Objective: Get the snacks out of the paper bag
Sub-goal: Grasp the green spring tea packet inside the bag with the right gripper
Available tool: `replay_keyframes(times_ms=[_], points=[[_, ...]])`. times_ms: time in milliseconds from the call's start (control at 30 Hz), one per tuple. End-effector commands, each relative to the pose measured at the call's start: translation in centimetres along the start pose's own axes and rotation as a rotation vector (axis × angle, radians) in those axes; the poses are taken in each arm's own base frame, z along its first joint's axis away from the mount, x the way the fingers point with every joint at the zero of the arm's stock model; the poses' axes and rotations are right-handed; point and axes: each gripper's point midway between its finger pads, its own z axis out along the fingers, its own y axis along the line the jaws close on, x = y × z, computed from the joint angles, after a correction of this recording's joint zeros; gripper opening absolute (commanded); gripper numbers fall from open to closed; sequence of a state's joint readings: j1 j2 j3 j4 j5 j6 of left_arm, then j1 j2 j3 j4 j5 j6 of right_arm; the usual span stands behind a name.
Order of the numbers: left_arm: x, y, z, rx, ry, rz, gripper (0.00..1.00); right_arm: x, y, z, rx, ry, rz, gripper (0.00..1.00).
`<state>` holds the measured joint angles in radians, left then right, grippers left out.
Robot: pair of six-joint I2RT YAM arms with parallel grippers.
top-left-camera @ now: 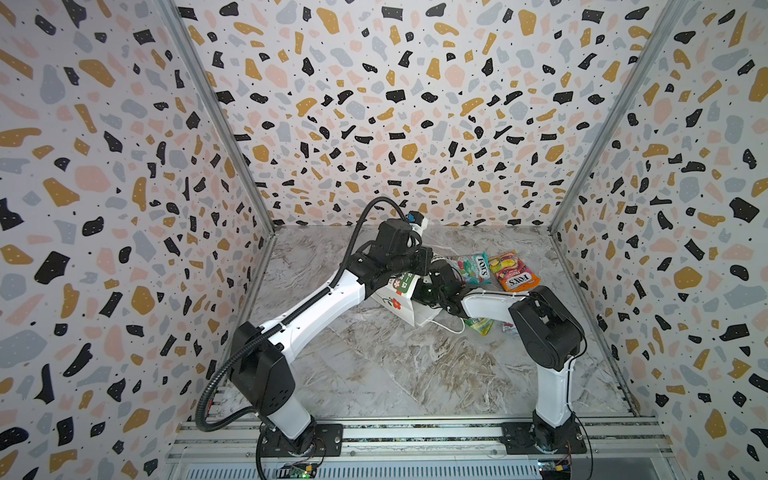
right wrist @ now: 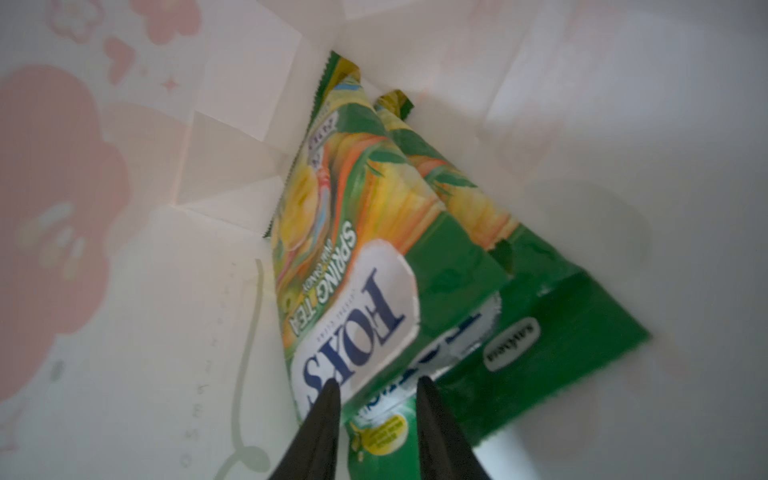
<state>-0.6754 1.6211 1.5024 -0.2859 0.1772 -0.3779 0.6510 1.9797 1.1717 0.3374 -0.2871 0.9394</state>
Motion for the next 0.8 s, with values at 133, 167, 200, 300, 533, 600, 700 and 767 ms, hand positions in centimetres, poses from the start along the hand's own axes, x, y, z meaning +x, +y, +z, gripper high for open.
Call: replay_keyframes(times_ms=[133, 167, 200, 300, 533, 600, 700, 767], points=[[-2.0, -1.4, -1.5, 0.037, -0.058, 0.027, 0.0, -1.1, 1.5, 0.7, -0.076, -0.029, 0.07, 0.4], [-2.0, -1.5, -1.5, 0.037, -0.059, 0.026, 0.0, -1.2, 1.3, 0.9, -0.069, -0.036, 0.082, 0.4], [-2.1, -1.5, -1.6, 0.038, -0.061, 0.026, 0.0, -1.3, 1.1, 1.0, -0.065, -0.043, 0.094, 0.41], [-2.1, -1.6, -1.6, 0.042, -0.061, 0.024, 0.0, -1.4, 0.8, 1.4, -0.067, -0.05, 0.116, 0.42], [-1.7, -0.6, -1.7, -0.011, -0.056, 0.03, 0.0, -1.3, 1.9, 2.1, -0.131, -0.026, 0.084, 0.01], [-1.5, 0.1, -1.7, -0.046, -0.05, 0.036, 0.0, -1.0, 1.5, 1.6, -0.12, -0.023, 0.066, 0.0], [-1.0, 1.4, -1.7, -0.114, -0.042, 0.044, 0.0, -0.6, 1.5, 0.2, -0.126, -0.029, 0.025, 0.0], [-0.6, 2.4, -1.8, -0.168, -0.036, 0.052, 0.0, -0.2, 1.5, -0.7, -0.125, -0.029, -0.004, 0.0]])
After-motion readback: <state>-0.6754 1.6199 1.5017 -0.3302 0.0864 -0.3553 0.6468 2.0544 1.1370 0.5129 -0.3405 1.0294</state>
